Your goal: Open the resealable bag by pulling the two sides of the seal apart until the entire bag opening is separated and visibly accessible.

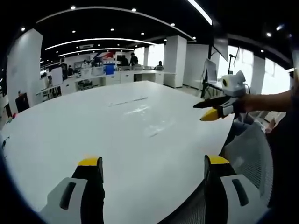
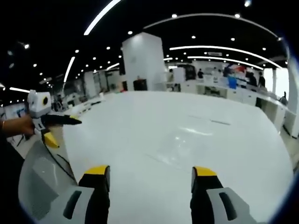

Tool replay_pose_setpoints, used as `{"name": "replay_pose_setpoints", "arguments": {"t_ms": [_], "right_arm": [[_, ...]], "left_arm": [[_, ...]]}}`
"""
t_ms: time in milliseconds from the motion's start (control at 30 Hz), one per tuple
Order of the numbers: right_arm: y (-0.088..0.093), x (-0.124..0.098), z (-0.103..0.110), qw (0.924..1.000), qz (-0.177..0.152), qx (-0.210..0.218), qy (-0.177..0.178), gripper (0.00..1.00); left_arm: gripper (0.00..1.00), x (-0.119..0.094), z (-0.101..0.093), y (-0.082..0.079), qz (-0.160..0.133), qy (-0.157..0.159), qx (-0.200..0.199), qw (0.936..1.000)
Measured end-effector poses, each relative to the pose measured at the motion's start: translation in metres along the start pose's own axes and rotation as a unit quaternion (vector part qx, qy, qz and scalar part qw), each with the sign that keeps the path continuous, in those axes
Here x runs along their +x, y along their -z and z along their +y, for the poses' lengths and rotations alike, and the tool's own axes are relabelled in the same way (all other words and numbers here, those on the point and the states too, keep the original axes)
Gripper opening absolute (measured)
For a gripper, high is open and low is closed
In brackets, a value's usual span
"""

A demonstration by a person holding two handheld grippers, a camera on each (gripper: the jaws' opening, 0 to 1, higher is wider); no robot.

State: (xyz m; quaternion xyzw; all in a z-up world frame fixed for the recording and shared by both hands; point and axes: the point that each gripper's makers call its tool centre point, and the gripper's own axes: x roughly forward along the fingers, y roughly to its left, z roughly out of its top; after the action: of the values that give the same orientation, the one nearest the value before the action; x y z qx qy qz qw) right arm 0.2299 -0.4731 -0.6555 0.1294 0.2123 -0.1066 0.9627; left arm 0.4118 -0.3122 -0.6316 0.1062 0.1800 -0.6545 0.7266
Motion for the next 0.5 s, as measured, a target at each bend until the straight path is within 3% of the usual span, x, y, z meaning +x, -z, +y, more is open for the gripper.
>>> {"name": "replay_pose_setpoints", "arguments": {"t_ms": [333, 500], "right_arm": [[-0.007, 0.013, -0.003, 0.9997, 0.005, -0.023, -0.005, 0.54], [-0.018, 0.04, -0.006, 0.9982, 0.008, -0.053, -0.028, 0.45]], "left_arm": [[0.87, 0.002, -0.004, 0.007, 0.011, 0.007, 0.0, 0.9999], [0.87, 0.006, -0.006, 0.012, 0.019, 0.015, 0.0, 0.9997]]}}
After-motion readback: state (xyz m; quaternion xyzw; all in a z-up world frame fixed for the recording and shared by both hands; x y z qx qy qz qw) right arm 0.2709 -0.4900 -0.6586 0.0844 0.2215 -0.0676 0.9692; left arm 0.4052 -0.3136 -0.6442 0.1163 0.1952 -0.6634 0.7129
